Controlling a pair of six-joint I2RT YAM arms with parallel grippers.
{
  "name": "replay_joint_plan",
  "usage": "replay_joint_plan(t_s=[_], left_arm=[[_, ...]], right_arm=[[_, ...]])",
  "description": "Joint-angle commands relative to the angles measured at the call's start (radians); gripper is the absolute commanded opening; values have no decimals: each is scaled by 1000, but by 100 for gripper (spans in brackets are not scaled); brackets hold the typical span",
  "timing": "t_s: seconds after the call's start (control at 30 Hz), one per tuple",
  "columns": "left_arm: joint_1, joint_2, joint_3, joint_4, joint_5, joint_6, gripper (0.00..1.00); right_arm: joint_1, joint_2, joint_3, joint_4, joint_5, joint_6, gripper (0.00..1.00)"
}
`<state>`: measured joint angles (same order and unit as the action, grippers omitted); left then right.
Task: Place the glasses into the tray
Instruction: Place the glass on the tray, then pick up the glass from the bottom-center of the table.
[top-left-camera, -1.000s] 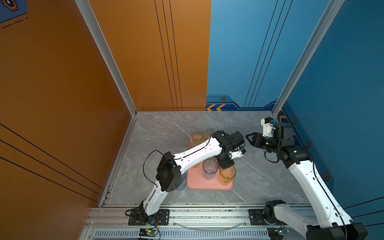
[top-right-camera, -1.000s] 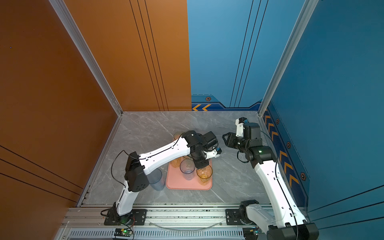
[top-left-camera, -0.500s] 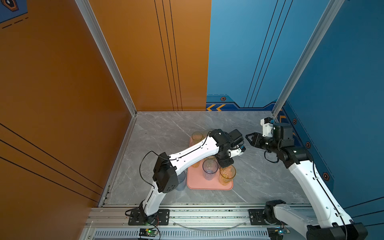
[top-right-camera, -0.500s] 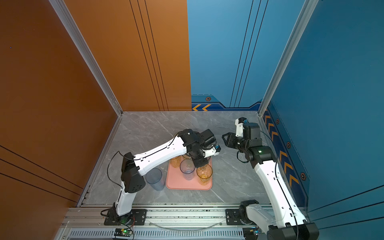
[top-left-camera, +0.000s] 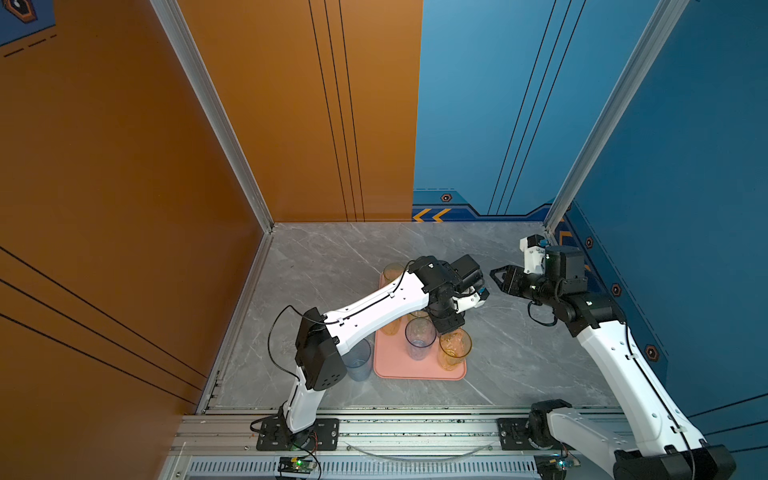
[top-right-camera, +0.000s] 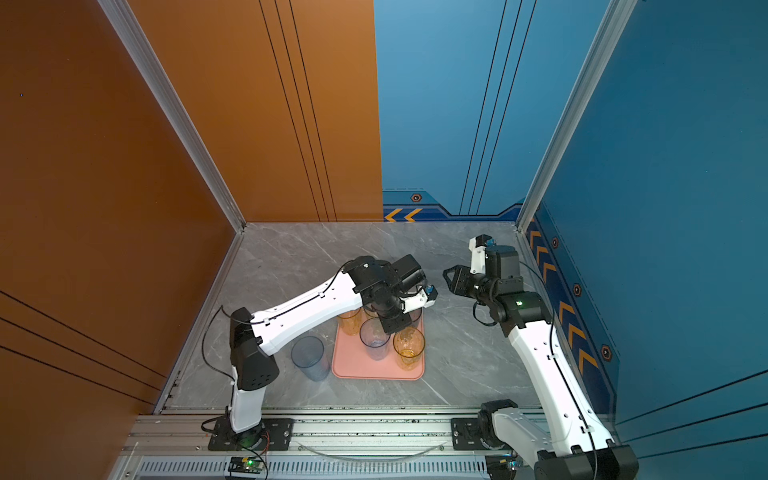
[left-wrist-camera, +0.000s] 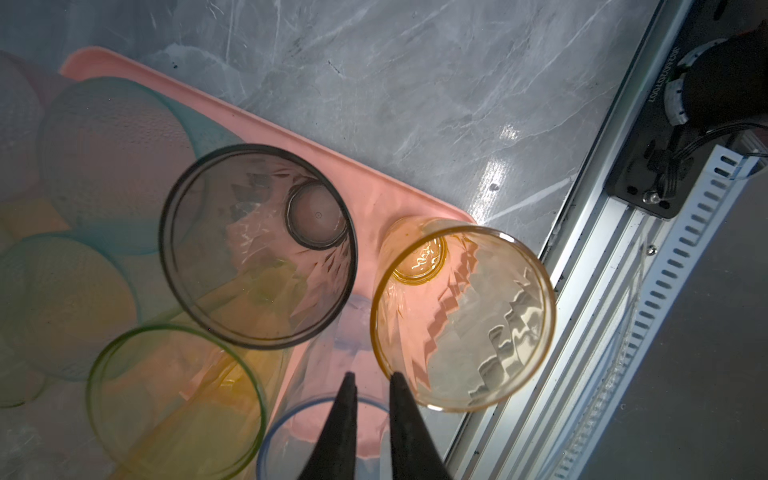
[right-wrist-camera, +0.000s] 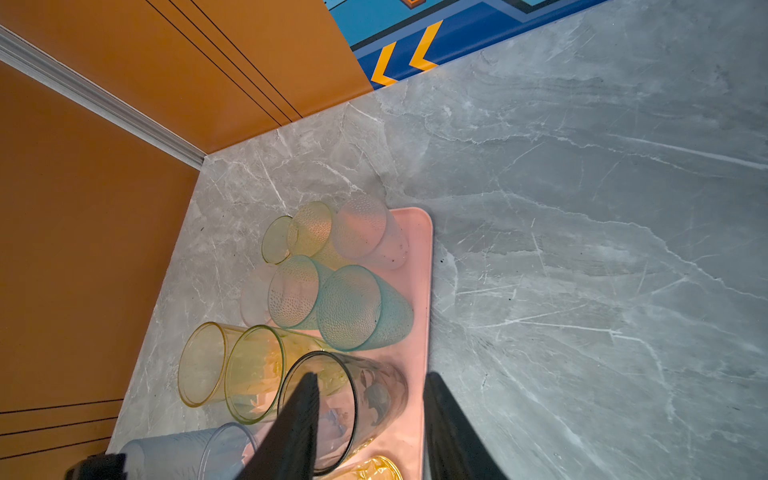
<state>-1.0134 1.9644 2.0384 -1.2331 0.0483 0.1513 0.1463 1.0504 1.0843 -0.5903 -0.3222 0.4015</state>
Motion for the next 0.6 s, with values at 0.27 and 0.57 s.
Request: replay_joint_plan(t_s=[0.27, 0.57], left_arm=[[159, -374, -220, 1, -101, -243, 15], [353, -703, -571, -10, -118, -488, 15]], right_arm=[[14, 27, -20, 64, -77, -32, 41], [73, 83, -57, 151, -161, -32, 41]])
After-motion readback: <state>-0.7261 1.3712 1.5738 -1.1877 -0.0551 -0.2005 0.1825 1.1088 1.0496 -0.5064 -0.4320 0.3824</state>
